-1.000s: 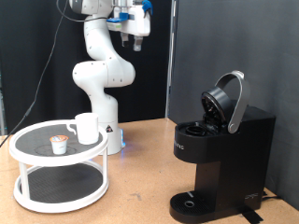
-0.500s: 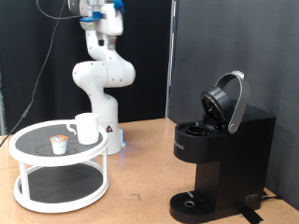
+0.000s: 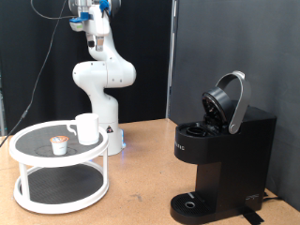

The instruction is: Make a cup of coffee with the keurig machine

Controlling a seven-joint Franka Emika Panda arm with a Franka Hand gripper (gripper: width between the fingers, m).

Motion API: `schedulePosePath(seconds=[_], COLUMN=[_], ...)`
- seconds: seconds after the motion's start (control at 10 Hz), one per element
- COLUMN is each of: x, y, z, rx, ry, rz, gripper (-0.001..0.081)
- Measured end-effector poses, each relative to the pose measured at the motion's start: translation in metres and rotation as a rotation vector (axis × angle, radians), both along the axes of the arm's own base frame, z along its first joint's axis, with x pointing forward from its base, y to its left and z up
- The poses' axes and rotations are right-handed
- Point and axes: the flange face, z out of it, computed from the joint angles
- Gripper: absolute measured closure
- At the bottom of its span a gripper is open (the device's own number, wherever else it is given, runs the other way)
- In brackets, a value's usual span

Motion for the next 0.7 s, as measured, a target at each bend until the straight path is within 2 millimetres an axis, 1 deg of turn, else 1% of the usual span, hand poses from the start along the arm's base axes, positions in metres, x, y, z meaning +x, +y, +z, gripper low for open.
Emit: schedulePosePath(seconds=[0.5,0.7], x=[-0.019,-0.023], y=[-0.078,-0.101], z=[-0.014,-0.018], rx=[-0.002,0.003], ry=[-0.009,-0.016], rz=[-0.044,-0.059], gripper=[0.0072,0.0072])
